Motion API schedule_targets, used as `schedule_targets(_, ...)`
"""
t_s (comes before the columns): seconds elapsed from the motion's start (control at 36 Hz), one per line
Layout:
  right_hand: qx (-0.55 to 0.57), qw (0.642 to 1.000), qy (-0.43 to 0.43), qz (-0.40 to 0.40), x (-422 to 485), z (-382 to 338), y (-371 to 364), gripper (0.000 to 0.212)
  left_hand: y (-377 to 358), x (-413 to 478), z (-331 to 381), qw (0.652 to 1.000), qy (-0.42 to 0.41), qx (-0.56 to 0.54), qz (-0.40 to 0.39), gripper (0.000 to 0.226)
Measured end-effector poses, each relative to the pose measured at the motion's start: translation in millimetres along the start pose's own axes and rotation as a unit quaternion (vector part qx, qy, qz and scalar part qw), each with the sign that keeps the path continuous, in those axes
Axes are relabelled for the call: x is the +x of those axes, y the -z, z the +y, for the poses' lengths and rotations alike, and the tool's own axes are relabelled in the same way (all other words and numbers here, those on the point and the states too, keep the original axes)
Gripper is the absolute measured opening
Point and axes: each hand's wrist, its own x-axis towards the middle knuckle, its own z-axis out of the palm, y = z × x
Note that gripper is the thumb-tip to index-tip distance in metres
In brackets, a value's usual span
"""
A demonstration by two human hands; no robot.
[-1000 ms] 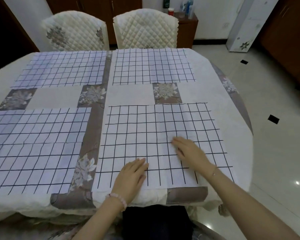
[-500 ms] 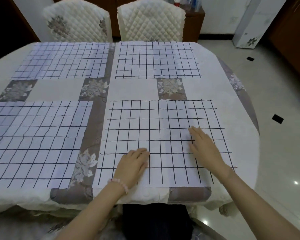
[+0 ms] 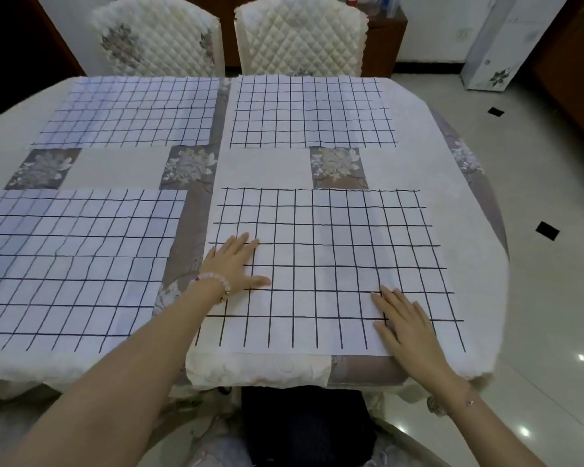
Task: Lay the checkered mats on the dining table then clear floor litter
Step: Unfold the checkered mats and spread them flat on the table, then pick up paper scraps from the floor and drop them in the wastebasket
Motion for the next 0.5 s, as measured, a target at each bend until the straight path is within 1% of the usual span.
schedule_targets(0.08, -0.003, 1.000, -0.002, 0.001, 0, -1, -1, 0.064, 3, 2, 3, 1.000, 0.010, 0.009, -0.008, 0.096)
schedule_targets(0.17, -0.001, 1.000, -0.001, -0.001, 0, -2, 1, 0.064, 5, 0, 9, 0.999, 0.029, 0.044, -0.001, 0.096)
schedule_targets(0.22, 0.003, 1.000, 0.001, 0.003, -1, -3, 3, 0.065, 5, -10, 17, 0.998, 0.027, 0.053, 0.037, 0.090)
schedule_targets(0.28, 0.000, 1.000, 0.006, 0.005, -3, -3, 5, 0.067, 4, -30, 24, 0.995, 0.007, 0.043, 0.095, 0.079)
schedule_targets(0.36, -0.001, 1.000, -0.004, 0.003, -3, -8, 7, 0.070, -1, -69, 26, 0.986, 0.000, -0.038, 0.163, 0.065)
schedule_targets(0.42, -0.008, 1.000, -0.012, 0.006, -1, -15, 9, 0.059, -3, -99, 22, 0.976, 0.032, -0.134, 0.169, 0.060)
schedule_targets(0.44, -0.012, 1.000, -0.015, 0.011, 0, -22, 12, 0.052, -4, -117, 19, 0.967, 0.055, -0.182, 0.169, 0.056)
schedule_targets(0.5, 0.008, 1.000, -0.004, 0.029, 4, -41, 17, 0.046, -8, -154, 12, 0.945, 0.104, -0.255, 0.177, 0.045)
